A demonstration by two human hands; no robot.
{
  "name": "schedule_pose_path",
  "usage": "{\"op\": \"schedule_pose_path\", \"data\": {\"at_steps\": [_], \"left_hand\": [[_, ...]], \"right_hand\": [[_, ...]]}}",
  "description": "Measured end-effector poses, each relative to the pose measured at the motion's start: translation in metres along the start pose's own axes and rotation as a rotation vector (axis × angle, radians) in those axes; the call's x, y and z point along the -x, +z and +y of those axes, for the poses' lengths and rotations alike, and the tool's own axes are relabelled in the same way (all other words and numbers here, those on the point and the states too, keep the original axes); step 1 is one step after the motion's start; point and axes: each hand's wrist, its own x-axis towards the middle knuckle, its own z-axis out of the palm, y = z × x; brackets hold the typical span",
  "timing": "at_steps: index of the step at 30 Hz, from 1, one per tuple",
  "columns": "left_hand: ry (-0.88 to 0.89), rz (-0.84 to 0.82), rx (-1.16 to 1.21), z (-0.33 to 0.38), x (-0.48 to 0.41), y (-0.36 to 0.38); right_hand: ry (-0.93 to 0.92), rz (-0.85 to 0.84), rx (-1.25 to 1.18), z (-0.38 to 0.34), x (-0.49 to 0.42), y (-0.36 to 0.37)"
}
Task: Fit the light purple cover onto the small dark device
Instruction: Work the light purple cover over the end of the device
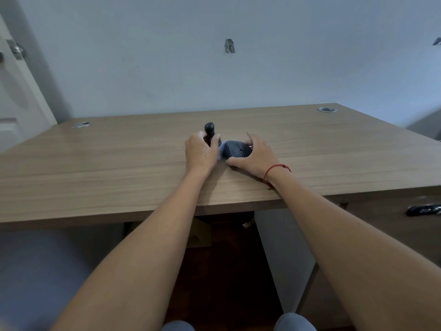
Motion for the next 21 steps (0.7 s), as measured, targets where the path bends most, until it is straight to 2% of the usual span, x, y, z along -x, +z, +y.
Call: {"op": "schedule_pose_path", "data": {"at_steps": [3, 7, 12, 17, 21], "left_hand": [[0.006, 0.04, -0.005, 0.002, 0.002, -0.001], [0.046, 0.077, 0.166, 0.014, 0.007, -0.005], [-0.021, 0.009, -0.04, -0.001, -0.001, -0.001], [0.081, 0.098, 0.137, 0.014, 0.009, -0.005], [0.074, 0.039, 0.022, 0.009, 0.007, -0.002]], "right_hand": [[0.017, 0.001, -0.014, -0.001, 0.001, -0.001], [-0.017, 0.011, -0.003, -0.003, 0.004, -0.001], [-0.032, 0.047, -0.006, -0.004, 0.005, -0.002], [-0.012, 0.025, -0.028, -0.003, 0.005, -0.002], [-0.011, 0.007, -0.014, -0.004, 0.005, -0.002]]}}
